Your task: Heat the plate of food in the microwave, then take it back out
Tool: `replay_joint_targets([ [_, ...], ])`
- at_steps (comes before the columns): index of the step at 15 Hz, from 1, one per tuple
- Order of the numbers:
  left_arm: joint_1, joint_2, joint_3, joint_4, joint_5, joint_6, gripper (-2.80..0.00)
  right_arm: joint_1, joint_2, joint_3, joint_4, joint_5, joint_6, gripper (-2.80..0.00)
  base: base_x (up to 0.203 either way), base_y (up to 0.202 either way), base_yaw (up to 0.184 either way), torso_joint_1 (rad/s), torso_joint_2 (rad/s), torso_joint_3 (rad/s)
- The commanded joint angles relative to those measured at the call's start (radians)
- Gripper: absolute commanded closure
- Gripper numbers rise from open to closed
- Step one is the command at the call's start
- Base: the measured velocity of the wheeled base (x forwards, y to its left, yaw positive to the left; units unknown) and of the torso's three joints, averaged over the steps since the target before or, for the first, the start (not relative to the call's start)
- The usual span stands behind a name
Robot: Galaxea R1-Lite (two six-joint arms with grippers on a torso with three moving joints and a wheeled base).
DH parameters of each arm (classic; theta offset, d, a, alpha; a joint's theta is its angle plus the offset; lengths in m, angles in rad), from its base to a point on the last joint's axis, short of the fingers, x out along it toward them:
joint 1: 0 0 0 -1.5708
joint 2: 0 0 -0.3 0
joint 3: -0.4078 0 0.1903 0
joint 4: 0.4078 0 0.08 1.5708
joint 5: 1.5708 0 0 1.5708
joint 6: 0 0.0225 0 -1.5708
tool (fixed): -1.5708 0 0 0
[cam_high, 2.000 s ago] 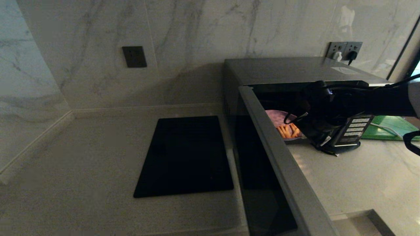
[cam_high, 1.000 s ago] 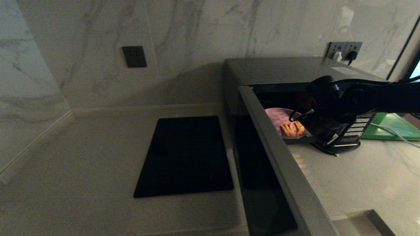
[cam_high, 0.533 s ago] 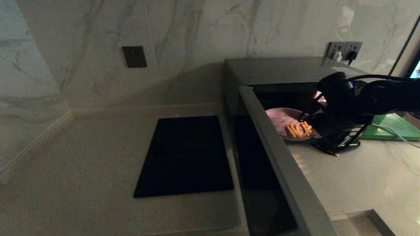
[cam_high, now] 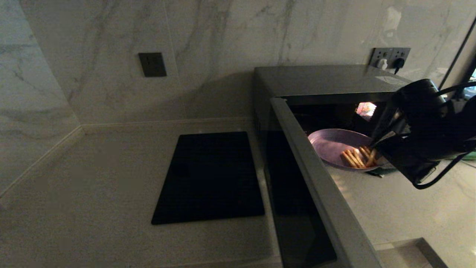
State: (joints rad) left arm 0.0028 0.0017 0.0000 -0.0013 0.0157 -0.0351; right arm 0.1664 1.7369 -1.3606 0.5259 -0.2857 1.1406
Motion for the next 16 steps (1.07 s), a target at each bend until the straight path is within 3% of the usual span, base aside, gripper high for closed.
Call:
replay_joint_targets([
  [1, 0.0, 0.0, 0.0, 0.0, 0.0, 0.0, 0.0, 0.001, -0.132, 0.07, 0.026, -0.012, 0.007, 0.0, 0.0, 0.0, 0.0, 0.0, 0.0, 0.0],
  [6, 0.0, 0.0, 0.0, 0.0, 0.001, 0.0, 0.0, 0.0, -0.281, 0.216, 0.079, -0.059, 0.008, 0.0, 0.0, 0.0, 0.0, 0.0, 0.0, 0.0],
  [9, 0.0, 0.0, 0.0, 0.0, 0.0, 0.0, 0.0, -0.032, -0.343, 0.277, 0.083, -0.139, 0.011, 0.0, 0.0, 0.0, 0.0, 0.0, 0.0, 0.0],
  [12, 0.0, 0.0, 0.0, 0.0, 0.001, 0.0, 0.0, -0.135, -0.366, 0.314, 0.085, -0.17, 0.011, 0.0, 0.0, 0.0, 0.0, 0.0, 0.0, 0.0],
  [16, 0.0, 0.0, 0.0, 0.0, 0.001, 0.0, 0.0, -0.366, -0.327, 0.328, 0.1, -0.174, -0.007, 0.0, 0.0, 0.0, 0.0, 0.0, 0.0, 0.0],
])
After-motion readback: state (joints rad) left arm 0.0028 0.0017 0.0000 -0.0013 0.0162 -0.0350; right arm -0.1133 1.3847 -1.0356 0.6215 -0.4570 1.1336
